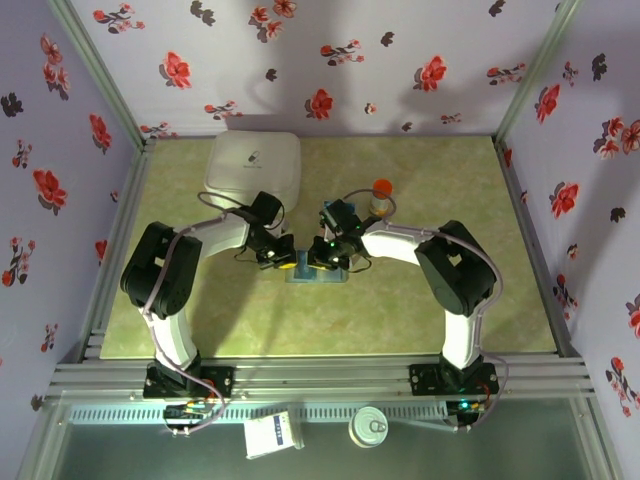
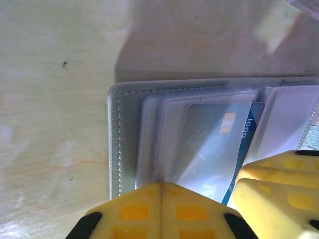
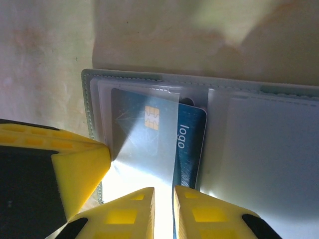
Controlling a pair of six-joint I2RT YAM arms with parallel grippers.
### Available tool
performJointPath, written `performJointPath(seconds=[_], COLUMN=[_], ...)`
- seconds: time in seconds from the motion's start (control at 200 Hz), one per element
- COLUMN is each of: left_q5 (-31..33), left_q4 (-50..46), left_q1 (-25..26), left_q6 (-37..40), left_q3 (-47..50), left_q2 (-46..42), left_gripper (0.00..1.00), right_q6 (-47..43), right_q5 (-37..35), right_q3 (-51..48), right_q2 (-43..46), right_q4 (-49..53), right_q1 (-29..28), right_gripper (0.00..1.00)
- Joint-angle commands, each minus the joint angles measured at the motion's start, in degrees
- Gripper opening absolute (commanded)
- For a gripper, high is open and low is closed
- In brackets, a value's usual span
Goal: Take the credit cards out of the card holder
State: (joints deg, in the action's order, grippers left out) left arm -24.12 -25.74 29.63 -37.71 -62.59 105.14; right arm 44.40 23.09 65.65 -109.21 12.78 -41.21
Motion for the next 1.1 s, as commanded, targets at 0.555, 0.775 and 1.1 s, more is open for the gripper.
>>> performJointPath(seconds=[0.555, 0.775, 1.1], left_q5=[1.44, 1.09, 0.61], left_q4=[-1.54, -2.65, -5.2], left_q1=[-0.17, -0.1, 2.1], left_q6=[0.71, 0.49, 1.1], left_q3=[0.6, -0.33, -3.82], left_q2=[0.16, -2.23, -1.63], left_gripper=[0.0, 0.0, 0.0], right_q6=[-3.62, -2.04, -1.17], right_q5=[-4.9, -1.83, -4.1], right_q3=[2.31, 0.81, 0.98], right_q2=[-1.46, -0.07, 1.27], right_q4=[5.75, 2.02, 3.48], right_q1=[-0.19, -0.19, 0.08], right_gripper=[0.21, 0.21, 0.22])
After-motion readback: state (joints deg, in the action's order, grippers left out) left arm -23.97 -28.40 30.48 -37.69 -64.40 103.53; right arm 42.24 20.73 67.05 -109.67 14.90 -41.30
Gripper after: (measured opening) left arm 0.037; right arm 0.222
